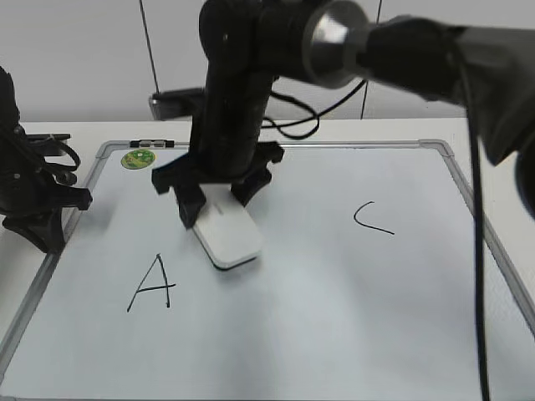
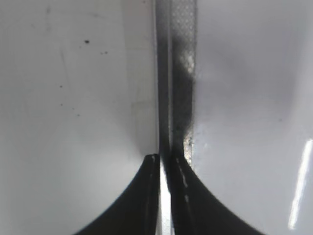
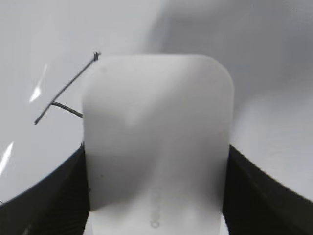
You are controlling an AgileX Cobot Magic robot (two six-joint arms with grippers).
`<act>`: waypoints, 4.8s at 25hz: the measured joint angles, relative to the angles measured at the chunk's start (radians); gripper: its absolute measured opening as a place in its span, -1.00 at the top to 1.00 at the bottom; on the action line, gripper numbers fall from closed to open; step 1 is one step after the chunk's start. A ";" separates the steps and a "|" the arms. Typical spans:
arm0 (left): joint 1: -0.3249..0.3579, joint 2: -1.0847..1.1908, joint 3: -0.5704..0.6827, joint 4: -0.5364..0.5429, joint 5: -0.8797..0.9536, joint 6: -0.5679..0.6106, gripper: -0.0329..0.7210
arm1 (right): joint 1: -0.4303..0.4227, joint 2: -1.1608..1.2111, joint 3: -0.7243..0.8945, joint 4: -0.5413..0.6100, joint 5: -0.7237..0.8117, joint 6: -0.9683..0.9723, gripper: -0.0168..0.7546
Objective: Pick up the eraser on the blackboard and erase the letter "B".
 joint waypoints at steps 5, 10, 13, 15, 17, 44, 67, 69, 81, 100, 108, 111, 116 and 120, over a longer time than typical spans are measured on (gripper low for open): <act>0.000 0.000 0.000 0.000 -0.002 0.000 0.84 | -0.060 -0.096 -0.007 -0.127 0.006 0.056 -0.41; 0.000 0.000 0.000 0.000 -0.002 0.000 0.84 | -0.195 -0.163 0.057 -0.152 0.008 0.069 -0.41; 0.000 0.000 0.000 0.000 -0.002 0.000 0.84 | -0.280 -0.217 0.152 -0.174 0.008 0.077 -0.41; 0.000 0.000 0.000 0.000 -0.002 0.000 0.84 | -0.333 -0.252 0.223 -0.194 0.008 0.086 -0.41; 0.000 0.000 0.000 0.000 -0.002 0.000 0.84 | -0.373 -0.273 0.276 -0.203 0.008 0.090 -0.41; 0.000 0.000 0.000 0.000 -0.002 0.000 0.84 | -0.630 -0.286 0.589 -0.147 -0.077 -0.034 -0.41; 0.000 0.000 0.000 0.000 -0.002 0.000 0.84 | -0.630 -0.241 0.589 -0.140 -0.158 -0.042 -0.41; 0.000 0.000 0.000 0.000 -0.002 0.000 0.84 | -0.630 -0.238 0.589 -0.140 -0.169 -0.042 -0.41; 0.000 0.000 0.000 0.000 -0.002 0.000 0.84 | -0.630 -0.213 0.587 -0.140 -0.197 -0.042 -0.41; 0.000 -0.121 -0.059 0.088 0.019 -0.012 -0.39 | -0.630 -0.250 0.586 -0.140 -0.177 -0.024 -0.76; 0.000 -0.264 -0.059 0.128 0.065 -0.030 -0.45 | -0.630 -0.376 0.586 -0.154 -0.106 0.015 -0.75; 0.000 -0.332 -0.059 0.131 0.074 -0.033 -0.45 | -0.630 -0.415 0.586 -0.154 -0.058 0.021 -0.67; 0.000 -0.504 0.041 0.132 0.066 -0.048 -0.45 | -0.617 -0.504 0.586 -0.148 -0.031 0.042 -0.59; 0.000 -0.689 0.207 0.132 0.044 -0.050 -0.45 | -0.562 -0.622 0.627 -0.148 -0.050 0.060 -0.58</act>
